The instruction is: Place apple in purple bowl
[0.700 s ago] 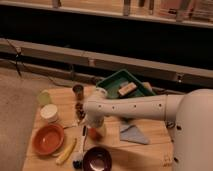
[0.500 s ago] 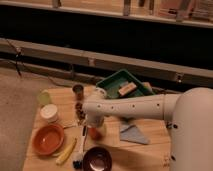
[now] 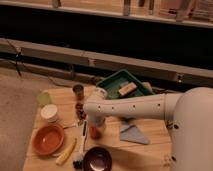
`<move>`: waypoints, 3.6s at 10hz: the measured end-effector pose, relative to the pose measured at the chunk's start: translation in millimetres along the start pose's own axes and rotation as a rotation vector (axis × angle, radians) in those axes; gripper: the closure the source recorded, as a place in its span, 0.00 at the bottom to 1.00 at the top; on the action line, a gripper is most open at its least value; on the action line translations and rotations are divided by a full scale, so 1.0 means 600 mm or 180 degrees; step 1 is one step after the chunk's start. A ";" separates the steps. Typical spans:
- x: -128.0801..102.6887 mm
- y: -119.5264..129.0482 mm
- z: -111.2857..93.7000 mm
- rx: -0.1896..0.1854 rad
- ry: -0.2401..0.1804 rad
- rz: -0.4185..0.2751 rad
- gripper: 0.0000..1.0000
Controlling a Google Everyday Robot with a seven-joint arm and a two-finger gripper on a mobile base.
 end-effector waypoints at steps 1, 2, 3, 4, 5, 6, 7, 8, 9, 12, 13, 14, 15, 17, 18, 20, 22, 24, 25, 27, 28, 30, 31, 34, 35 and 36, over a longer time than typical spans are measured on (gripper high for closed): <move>0.003 -0.001 -0.004 0.0009 0.0026 0.0012 0.99; 0.010 -0.006 -0.018 0.0039 0.0067 0.0032 1.00; 0.014 -0.011 -0.034 0.0075 0.0098 0.0048 1.00; 0.021 -0.015 -0.062 0.0119 0.0140 0.0089 1.00; 0.025 -0.016 -0.083 0.0145 0.0173 0.0123 1.00; 0.031 -0.016 -0.110 0.0182 0.0226 0.0180 1.00; 0.037 -0.011 -0.128 0.0204 0.0266 0.0224 1.00; 0.045 0.000 -0.147 0.0222 0.0307 0.0279 1.00; 0.052 0.015 -0.161 0.0229 0.0345 0.0337 1.00; 0.049 0.060 -0.194 0.0312 0.0396 0.0484 1.00; 0.035 0.083 -0.208 0.0337 0.0412 0.0543 1.00; 0.022 0.102 -0.221 0.0356 0.0441 0.0589 1.00; 0.011 0.114 -0.230 0.0363 0.0447 0.0620 1.00; -0.007 0.141 -0.240 0.0365 0.0469 0.0683 1.00; -0.014 0.152 -0.241 0.0361 0.0469 0.0707 1.00; -0.029 0.169 -0.240 0.0342 0.0445 0.0737 1.00; -0.042 0.181 -0.237 0.0324 0.0415 0.0754 1.00; -0.070 0.194 -0.231 0.0310 0.0342 0.0762 1.00; -0.080 0.196 -0.229 0.0309 0.0319 0.0760 1.00; -0.104 0.198 -0.225 0.0312 0.0260 0.0751 1.00; -0.117 0.200 -0.224 0.0314 0.0228 0.0749 1.00; -0.141 0.200 -0.221 0.0311 0.0168 0.0736 1.00; -0.154 0.199 -0.219 0.0302 0.0134 0.0720 1.00; -0.190 0.200 -0.215 0.0275 0.0012 0.0700 1.00; -0.203 0.196 -0.212 0.0261 -0.0052 0.0662 1.00; -0.217 0.194 -0.210 0.0229 -0.0116 0.0610 1.00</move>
